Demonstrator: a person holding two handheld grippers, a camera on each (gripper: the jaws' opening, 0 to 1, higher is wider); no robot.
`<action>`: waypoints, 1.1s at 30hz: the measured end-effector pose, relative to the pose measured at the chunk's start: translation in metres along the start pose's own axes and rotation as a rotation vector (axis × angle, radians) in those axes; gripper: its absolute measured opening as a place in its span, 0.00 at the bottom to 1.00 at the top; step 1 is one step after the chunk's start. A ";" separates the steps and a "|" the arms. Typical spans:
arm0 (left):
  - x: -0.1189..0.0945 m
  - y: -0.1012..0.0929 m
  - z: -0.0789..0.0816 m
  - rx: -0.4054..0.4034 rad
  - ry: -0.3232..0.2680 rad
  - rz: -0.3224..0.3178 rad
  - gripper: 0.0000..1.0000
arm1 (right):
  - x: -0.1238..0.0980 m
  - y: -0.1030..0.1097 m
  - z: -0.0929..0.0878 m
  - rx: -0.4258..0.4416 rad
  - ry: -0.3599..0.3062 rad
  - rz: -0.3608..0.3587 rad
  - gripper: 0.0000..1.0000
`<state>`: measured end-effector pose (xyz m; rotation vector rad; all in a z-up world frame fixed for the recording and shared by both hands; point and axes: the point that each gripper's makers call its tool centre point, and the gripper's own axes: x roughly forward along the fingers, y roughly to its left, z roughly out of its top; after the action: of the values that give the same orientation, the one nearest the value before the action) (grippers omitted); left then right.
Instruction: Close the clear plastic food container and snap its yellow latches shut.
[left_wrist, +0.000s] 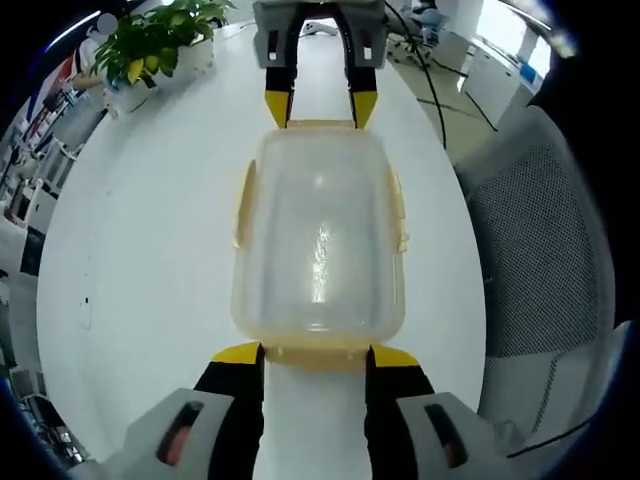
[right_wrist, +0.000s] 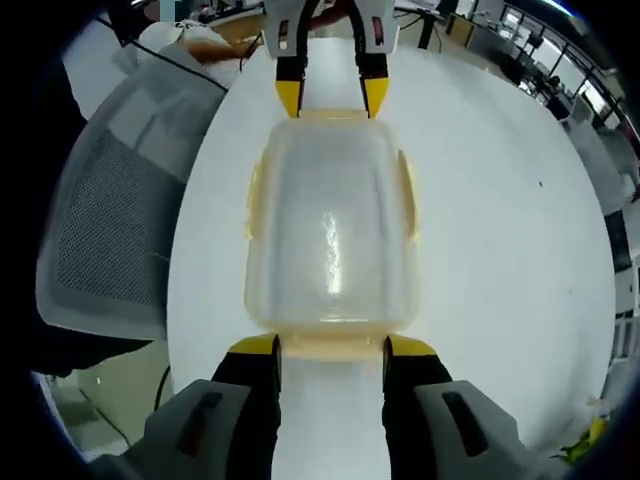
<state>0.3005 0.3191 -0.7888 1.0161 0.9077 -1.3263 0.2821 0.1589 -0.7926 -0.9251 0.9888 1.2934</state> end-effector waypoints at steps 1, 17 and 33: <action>0.000 0.000 0.000 0.003 0.001 0.003 0.34 | 0.001 0.000 0.000 0.002 -0.005 0.000 0.36; 0.000 0.001 0.000 0.002 -0.011 0.014 0.34 | 0.000 0.000 -0.001 0.010 -0.104 -0.002 0.38; -0.013 0.006 -0.038 -0.687 -0.194 0.052 0.38 | -0.025 -0.001 -0.016 0.547 -0.359 0.010 0.32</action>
<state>0.3078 0.3591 -0.7886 0.3679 1.0713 -0.9371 0.2816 0.1361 -0.7741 -0.2568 0.9864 1.0650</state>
